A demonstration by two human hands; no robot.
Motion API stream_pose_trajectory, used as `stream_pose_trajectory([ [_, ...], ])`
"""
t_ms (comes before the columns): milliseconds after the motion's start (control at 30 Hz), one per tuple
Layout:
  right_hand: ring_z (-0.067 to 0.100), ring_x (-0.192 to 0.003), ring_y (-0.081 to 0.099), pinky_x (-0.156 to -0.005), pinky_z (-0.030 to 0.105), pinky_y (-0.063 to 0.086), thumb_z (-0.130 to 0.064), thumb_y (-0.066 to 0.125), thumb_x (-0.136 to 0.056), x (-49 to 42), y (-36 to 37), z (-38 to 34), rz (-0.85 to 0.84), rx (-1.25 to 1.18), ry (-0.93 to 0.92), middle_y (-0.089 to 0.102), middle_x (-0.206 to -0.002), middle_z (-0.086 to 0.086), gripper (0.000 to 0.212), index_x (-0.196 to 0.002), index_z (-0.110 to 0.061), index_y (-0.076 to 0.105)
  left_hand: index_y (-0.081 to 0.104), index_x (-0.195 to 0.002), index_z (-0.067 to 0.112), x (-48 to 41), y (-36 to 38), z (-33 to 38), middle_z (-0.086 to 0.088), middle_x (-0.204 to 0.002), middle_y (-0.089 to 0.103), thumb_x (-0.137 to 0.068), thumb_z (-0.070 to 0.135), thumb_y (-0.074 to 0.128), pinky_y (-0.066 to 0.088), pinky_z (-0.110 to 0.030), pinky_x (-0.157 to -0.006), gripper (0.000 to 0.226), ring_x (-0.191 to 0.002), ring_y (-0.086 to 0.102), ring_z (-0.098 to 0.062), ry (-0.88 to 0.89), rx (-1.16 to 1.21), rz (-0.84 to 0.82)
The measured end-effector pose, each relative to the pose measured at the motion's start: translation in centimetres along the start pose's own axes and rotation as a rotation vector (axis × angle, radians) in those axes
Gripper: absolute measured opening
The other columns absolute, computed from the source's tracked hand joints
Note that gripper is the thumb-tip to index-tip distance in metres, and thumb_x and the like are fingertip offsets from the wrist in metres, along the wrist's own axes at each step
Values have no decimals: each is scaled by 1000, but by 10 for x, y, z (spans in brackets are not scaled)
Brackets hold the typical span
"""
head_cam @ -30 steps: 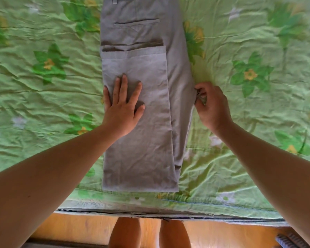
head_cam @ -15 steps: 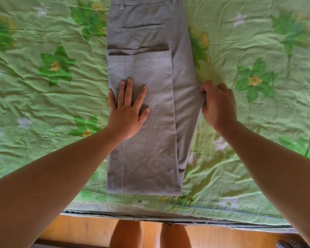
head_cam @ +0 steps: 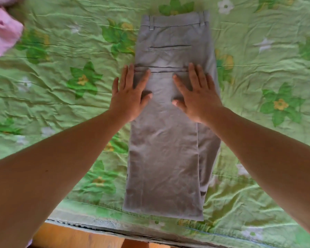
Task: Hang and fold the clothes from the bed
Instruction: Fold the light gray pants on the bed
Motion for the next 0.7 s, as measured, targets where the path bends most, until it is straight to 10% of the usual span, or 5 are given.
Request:
stream_pose_trajectory([
  [233, 41, -120, 47, -100, 44, 38, -39, 63, -86, -29, -40, 31, 180, -175, 164, 55, -128, 19, 53, -134, -19, 54, 55, -131, 10, -39, -37, -28, -8, -117, 57, -85, 35, 74, 43, -38, -88, 56, -109, 56, -30, -47, 378, 27],
  [433, 32, -87, 63, -71, 37, 48, -22, 64, -91, -19, -57, 35, 118, -536, 214, 68, -91, 7, 17, -107, -17, 63, 62, -113, 13, -32, -43, -29, 14, -76, 53, -90, 20, 72, 34, -18, -59, 26, -68, 54, -7, -62, 640, -44],
  [600, 38, -96, 65, -79, 41, 50, -22, 60, -93, -74, -125, 58, 349, -610, 223, 70, -101, 13, 24, -116, -14, 63, 59, -115, 9, -105, -89, -43, 8, -78, 55, -88, 17, 74, 41, -30, -63, 31, -66, 53, -4, -76, 671, 70],
  [700, 45, -119, 55, -96, 45, 45, -33, 59, -96, -112, -127, 69, 260, -488, 327, 55, -129, 27, 56, -144, -12, 39, 41, -145, 15, -147, -92, -45, -10, -120, 58, -90, 22, 72, 49, -35, -89, 63, -105, 61, -24, -154, 637, 41],
])
Point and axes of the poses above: each hand's wrist, its own x-axis away from the middle knuckle, its own y-axis out of the palm, z = x × y, the point moved 10 cm from there along -x, towards the middle knuckle
